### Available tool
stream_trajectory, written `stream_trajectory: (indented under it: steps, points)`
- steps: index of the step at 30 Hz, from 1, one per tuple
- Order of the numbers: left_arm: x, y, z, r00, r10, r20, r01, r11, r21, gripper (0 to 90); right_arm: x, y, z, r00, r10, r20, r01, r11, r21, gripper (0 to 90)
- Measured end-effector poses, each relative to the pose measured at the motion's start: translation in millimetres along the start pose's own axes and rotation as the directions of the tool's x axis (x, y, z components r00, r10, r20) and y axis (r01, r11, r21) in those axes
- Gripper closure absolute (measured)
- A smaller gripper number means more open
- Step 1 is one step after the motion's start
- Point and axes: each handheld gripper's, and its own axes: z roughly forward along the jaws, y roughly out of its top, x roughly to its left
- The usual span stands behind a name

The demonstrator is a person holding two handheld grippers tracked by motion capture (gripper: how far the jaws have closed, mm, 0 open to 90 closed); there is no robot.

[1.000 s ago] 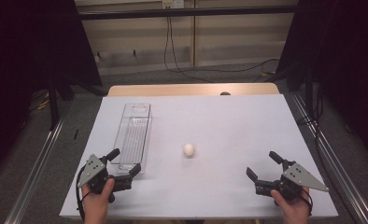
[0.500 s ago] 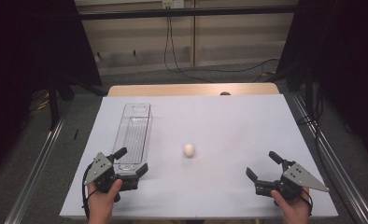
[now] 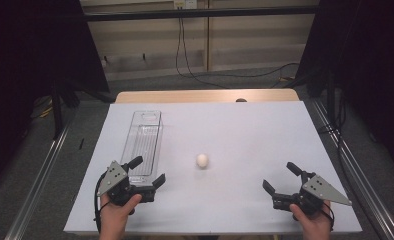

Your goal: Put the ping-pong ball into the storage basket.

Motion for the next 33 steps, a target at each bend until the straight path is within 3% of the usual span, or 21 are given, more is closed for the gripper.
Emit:
stream_trajectory:
  steps: [6, 19, 21, 22, 23, 25, 26, 28, 30, 33]
  points:
    - [-4.1, 0.7, 6.4, 0.9999, -0.01, 0.003, 0.01, 0.9999, 0.007, 1.5, -1.5, -0.4, -0.2, 0.9999, -0.011, -0.011, 0.011, 1.0, -0.004, 1.1]
    - [-15.2, 3.0, 21.2, 0.9993, 0.009, 0.036, -0.01, 0.9996, 0.028, 1.5, -0.6, 0.0, 0.7, 0.9998, -0.007, -0.021, 0.007, 1.0, 0.002, 1.2]
    - [-16.0, 3.7, 22.9, 0.9991, 0.021, 0.038, -0.022, 0.9993, 0.031, 1.5, -0.2, 0.2, 1.0, 1.0, 0.007, -0.006, -0.007, 1.0, -0.007, 1.2]
    - [-18.0, 3.9, 24.9, 0.9992, 0.009, 0.04, -0.01, 0.9996, 0.026, 1.5, -0.6, 0.1, 1.0, 0.9999, 0.001, -0.016, -0.001, 1.0, -0.004, 1.2]
    - [-17.7, 4.4, 25.3, 0.9986, 0.029, 0.045, -0.03, 0.9989, 0.037, 1.5, -0.9, 0.2, 0.6, 0.9999, 0.001, -0.011, -0.001, 1.0, -0.002, 1.2]
    - [-20.8, 4.5, 28.7, 0.9989, 0.012, 0.045, -0.013, 0.9996, 0.025, 1.5, -1.0, 0.1, 0.7, 1.0, 0.0, -0.009, 0.0, 1.0, -0.003, 1.2]
    - [-19.7, 4.9, 28.2, 0.9978, 0.038, 0.054, -0.04, 0.9983, 0.043, 1.5, -0.9, 0.1, 0.8, 1.0, 0.0, -0.008, 0.0, 1.0, -0.005, 1.2]
    - [-22.3, 4.8, 32.0, 0.9985, 0.013, 0.054, -0.015, 0.9995, 0.028, 1.5, -1.2, 0.1, 0.7, 0.9999, -0.004, -0.011, 0.004, 1.0, -0.006, 1.2]
    - [-21.2, 5.3, 32.5, 0.9979, 0.03, 0.057, -0.032, 0.9986, 0.041, 1.5, -1.1, 0.2, 0.6, 0.9999, 0.0, -0.013, 0.0, 1.0, -0.004, 1.2]
    - [-24.0, 5.1, 36.2, 0.9983, 0.009, 0.058, -0.011, 0.9994, 0.032, 1.5, -1.3, 0.2, 0.7, 0.9999, -0.001, -0.011, 0.001, 1.0, -0.005, 1.1]
